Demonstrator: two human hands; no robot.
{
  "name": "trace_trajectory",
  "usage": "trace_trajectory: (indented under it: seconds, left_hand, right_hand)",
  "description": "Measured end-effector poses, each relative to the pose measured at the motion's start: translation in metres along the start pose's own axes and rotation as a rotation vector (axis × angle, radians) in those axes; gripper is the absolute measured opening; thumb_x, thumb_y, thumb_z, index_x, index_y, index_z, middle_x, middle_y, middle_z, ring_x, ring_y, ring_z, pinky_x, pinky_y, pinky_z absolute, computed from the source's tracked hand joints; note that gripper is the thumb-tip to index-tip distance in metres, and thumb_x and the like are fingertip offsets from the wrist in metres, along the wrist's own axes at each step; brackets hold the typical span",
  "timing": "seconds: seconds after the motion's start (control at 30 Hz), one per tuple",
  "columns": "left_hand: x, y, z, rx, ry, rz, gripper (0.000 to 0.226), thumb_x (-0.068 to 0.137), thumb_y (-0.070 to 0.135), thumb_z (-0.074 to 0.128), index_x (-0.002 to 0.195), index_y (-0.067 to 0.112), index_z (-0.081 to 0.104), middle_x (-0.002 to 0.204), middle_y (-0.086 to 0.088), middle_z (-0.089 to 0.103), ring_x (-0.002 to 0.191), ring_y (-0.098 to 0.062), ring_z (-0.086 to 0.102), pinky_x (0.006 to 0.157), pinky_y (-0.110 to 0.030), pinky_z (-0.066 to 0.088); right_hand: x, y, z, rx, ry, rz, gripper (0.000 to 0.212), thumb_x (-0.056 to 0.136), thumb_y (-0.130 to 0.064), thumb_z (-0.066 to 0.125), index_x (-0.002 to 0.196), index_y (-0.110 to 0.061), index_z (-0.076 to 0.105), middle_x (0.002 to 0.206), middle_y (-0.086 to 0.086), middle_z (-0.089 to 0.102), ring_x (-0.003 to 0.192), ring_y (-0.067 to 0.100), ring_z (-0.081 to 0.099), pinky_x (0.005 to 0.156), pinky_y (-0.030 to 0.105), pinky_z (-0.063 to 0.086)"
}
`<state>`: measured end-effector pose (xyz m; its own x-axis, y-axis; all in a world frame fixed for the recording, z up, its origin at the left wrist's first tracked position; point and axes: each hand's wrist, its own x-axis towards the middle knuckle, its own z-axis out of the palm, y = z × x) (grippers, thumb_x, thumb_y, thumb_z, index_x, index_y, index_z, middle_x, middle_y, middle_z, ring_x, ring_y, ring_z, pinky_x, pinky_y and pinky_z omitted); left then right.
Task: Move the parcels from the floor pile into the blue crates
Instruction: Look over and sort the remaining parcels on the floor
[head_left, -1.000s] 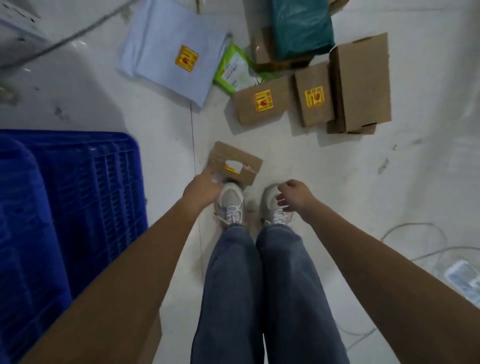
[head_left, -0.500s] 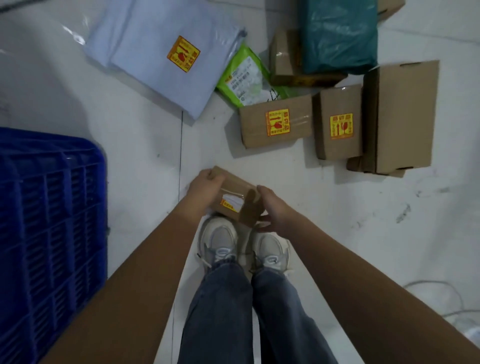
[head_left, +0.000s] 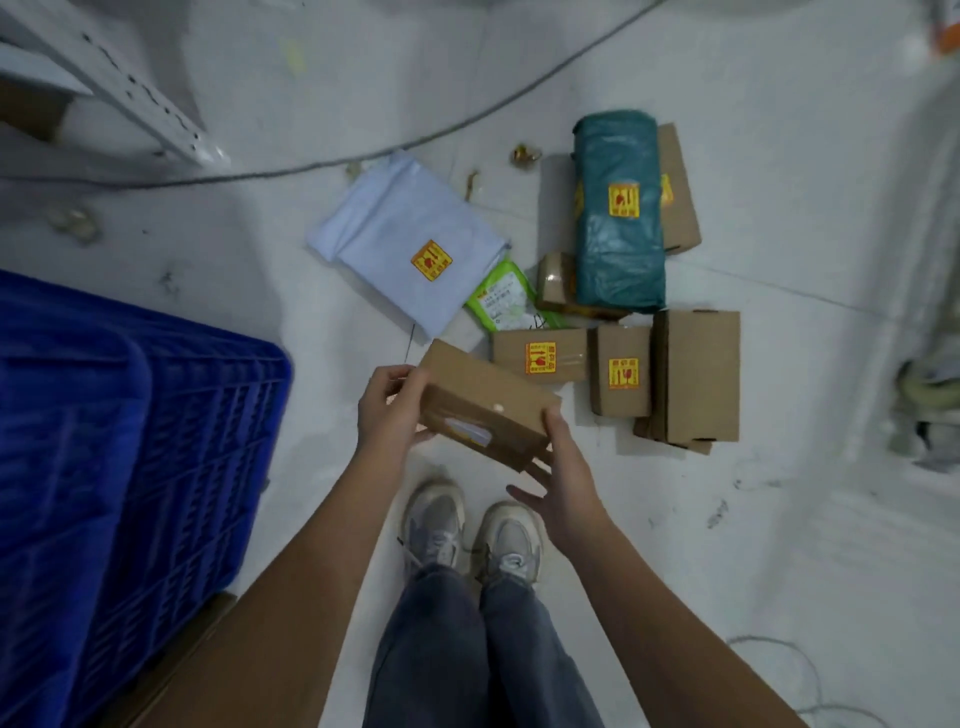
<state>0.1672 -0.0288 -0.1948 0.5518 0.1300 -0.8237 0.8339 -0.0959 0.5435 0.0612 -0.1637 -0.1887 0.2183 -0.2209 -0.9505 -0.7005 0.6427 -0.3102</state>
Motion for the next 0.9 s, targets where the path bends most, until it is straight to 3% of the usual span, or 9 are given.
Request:
trace_trajectory:
  seconds: [0.13,0.23,0.33,0.47,0.57,0.63,0.7,0.8,0.9]
  left_hand:
    - [-0.069,0.056,-0.029,-0.223,-0.149,0.077,0.012,0.088,0.012,0.054,0.085,0.021,0.062,0.09,-0.003,0.059,0.097,-0.022,0.055,0.074,-0.04,0.058]
    - [-0.129,0.101,-0.045,-0.392,-0.212,0.04,0.027,0.09,0.022,0.058,0.117,0.024,0.056,0.104,-0.001,0.059,0.101,-0.024,0.057,0.069,-0.04,0.057]
    - [-0.208,0.144,-0.057,-0.429,-0.311,0.011,0.059,0.079,0.035,0.066,0.131,0.013,0.046,0.115,-0.008,0.063,0.095,-0.027,0.067,0.062,-0.036,0.058]
    - [-0.316,0.18,-0.079,-0.404,-0.271,0.123,0.046,0.084,0.027,0.066,0.125,0.013,0.049,0.102,-0.007,0.072,0.077,-0.014,0.074,0.057,-0.024,0.056]
    - [-0.376,0.194,-0.112,-0.448,-0.213,0.22,0.043,0.087,0.023,0.064,0.126,0.016,0.05,0.094,-0.001,0.076,0.085,-0.015,0.073,0.058,-0.023,0.056]
    - [-0.406,0.199,-0.141,-0.459,-0.146,0.288,0.042,0.086,0.02,0.064,0.126,0.016,0.051,0.094,0.001,0.076,0.087,-0.015,0.073,0.059,-0.024,0.057]
    - [-0.43,0.197,-0.172,-0.477,-0.083,0.323,0.041,0.086,0.019,0.065,0.125,0.016,0.053,0.094,0.002,0.076,0.087,-0.016,0.073,0.059,-0.025,0.057]
    - [-0.461,0.19,-0.215,-0.517,-0.026,0.365,0.037,0.085,0.02,0.065,0.121,0.02,0.055,0.094,0.002,0.076,0.085,-0.016,0.073,0.058,-0.025,0.057]
    - [-0.485,0.178,-0.249,-0.564,0.024,0.38,0.035,0.085,0.018,0.065,0.118,0.022,0.055,0.093,0.0,0.076,0.085,-0.016,0.073,0.062,-0.027,0.057]
  right_hand:
    - [-0.089,-0.062,0.005,-0.029,-0.291,0.018,0.045,0.083,-0.041,0.062,0.122,-0.022,0.052,0.118,0.013,0.058,0.102,0.028,0.064,0.073,0.042,0.058]
    - [-0.163,-0.096,0.015,-0.251,-0.224,-0.333,0.052,0.077,-0.016,0.074,0.122,-0.02,0.047,0.117,0.006,0.058,0.094,0.011,0.061,0.06,0.019,0.055]
    - [-0.246,-0.117,0.028,-0.335,-0.219,-0.71,0.073,0.066,-0.002,0.082,0.117,-0.034,0.04,0.119,-0.008,0.057,0.103,-0.003,0.059,0.072,0.008,0.051]
    - [-0.359,-0.126,0.045,-0.445,-0.253,-0.963,0.088,0.057,-0.013,0.088,0.118,-0.046,0.035,0.12,-0.025,0.05,0.113,-0.012,0.051,0.086,0.006,0.045]
    - [-0.421,-0.119,0.045,-0.543,-0.346,-0.98,0.086,0.061,-0.03,0.084,0.125,-0.045,0.029,0.126,-0.024,0.045,0.116,-0.012,0.046,0.094,0.008,0.042]
    - [-0.45,-0.114,0.042,-0.561,-0.449,-0.909,0.061,0.075,-0.038,0.071,0.125,-0.041,0.036,0.128,-0.015,0.051,0.112,-0.006,0.052,0.091,0.015,0.047]
    - [-0.471,-0.111,0.044,-0.534,-0.487,-0.807,0.04,0.088,-0.032,0.061,0.125,-0.031,0.045,0.128,-0.002,0.057,0.111,0.007,0.058,0.088,0.024,0.051]
    - [-0.499,-0.106,0.061,-0.529,-0.562,-0.662,0.031,0.091,-0.021,0.058,0.12,-0.013,0.054,0.112,0.005,0.066,0.096,0.015,0.066,0.084,0.037,0.056]
    - [-0.519,-0.095,0.085,-0.672,-0.693,-0.598,0.028,0.089,-0.019,0.06,0.115,-0.008,0.059,0.103,0.008,0.071,0.088,0.015,0.07,0.078,0.036,0.059]
